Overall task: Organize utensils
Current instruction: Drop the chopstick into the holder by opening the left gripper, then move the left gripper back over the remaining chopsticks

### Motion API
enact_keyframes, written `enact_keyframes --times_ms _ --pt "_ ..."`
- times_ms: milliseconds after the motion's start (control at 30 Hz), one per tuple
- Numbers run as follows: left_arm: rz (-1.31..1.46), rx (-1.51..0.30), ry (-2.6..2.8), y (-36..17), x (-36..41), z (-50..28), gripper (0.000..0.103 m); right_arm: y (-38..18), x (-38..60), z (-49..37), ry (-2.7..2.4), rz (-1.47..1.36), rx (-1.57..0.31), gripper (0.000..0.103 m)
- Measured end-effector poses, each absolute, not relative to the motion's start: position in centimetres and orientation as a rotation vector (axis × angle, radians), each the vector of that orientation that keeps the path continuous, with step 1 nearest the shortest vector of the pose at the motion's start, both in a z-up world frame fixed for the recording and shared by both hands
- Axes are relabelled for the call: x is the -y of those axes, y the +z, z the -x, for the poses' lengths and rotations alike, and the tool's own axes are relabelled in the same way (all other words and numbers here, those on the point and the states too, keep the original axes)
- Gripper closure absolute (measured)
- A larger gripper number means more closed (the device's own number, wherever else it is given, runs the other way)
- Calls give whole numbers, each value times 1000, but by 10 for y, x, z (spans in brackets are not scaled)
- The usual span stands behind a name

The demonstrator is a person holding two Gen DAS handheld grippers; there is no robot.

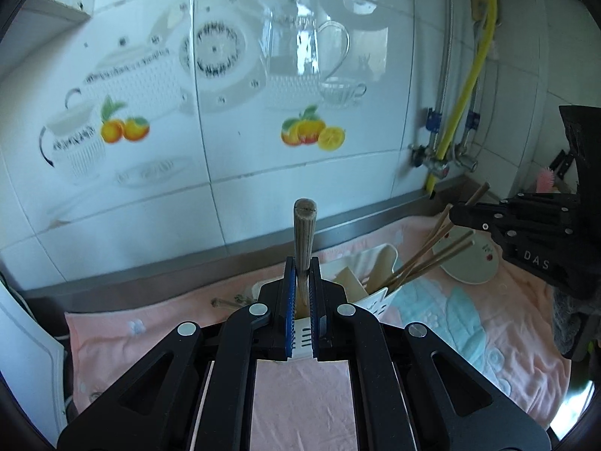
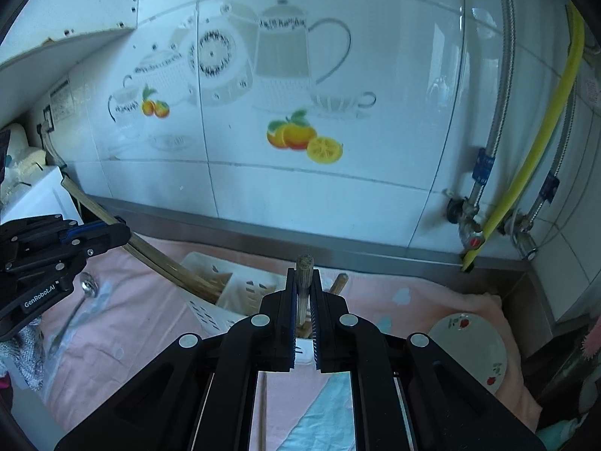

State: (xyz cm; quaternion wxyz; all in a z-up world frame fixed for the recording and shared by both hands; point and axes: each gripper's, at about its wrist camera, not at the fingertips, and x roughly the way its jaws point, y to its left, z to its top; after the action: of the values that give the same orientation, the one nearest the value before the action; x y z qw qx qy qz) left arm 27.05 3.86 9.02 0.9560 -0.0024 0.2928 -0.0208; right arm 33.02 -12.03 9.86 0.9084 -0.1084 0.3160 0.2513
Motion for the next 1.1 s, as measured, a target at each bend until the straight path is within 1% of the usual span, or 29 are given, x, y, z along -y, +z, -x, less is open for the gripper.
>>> enact_keyframes --times_ms 300,333,367,433,500,567,600,633,733,800,867,933,967,1033,1100 --pt "6 -618 -43 77 -35 -276 97 84 122 -338 519 196 -673 96" --pt "5 -615 -34 77 -35 -275 96 85 123 -337 515 194 -667 94" --pt "4 -616 -33 77 -35 -275 96 86 124 -336 515 193 -662 88" --pt "7 -613 -36 78 -35 -274 96 91 127 -332 516 180 -645 83" --pt "9 -607 -39 80 -34 -271 93 95 131 -327 516 170 -626 78" --pt "7 -597 -33 82 -33 -267 83 100 136 -319 520 161 -607 73" --pt "6 -588 -33 83 -33 -262 81 102 141 -312 525 157 -592 72" --pt "5 -581 -28 85 -33 -259 76 103 144 -306 525 155 -580 70" --pt "14 -548 -24 92 -34 -243 68 103 157 -283 541 141 -548 68" --pt "13 -524 -21 97 -34 -231 64 98 165 -269 554 131 -546 68" --pt "15 -503 -12 99 -34 -219 51 89 172 -252 561 139 -547 66" --pt "25 -486 -18 100 -35 -206 47 77 178 -238 566 150 -552 62" --pt "26 -480 -17 99 -35 -201 41 71 180 -232 568 151 -557 61" --pt "22 -468 1 96 -35 -191 34 58 185 -221 574 154 -574 61" --pt "22 -466 -1 92 -34 -183 33 45 188 -212 576 157 -591 57"
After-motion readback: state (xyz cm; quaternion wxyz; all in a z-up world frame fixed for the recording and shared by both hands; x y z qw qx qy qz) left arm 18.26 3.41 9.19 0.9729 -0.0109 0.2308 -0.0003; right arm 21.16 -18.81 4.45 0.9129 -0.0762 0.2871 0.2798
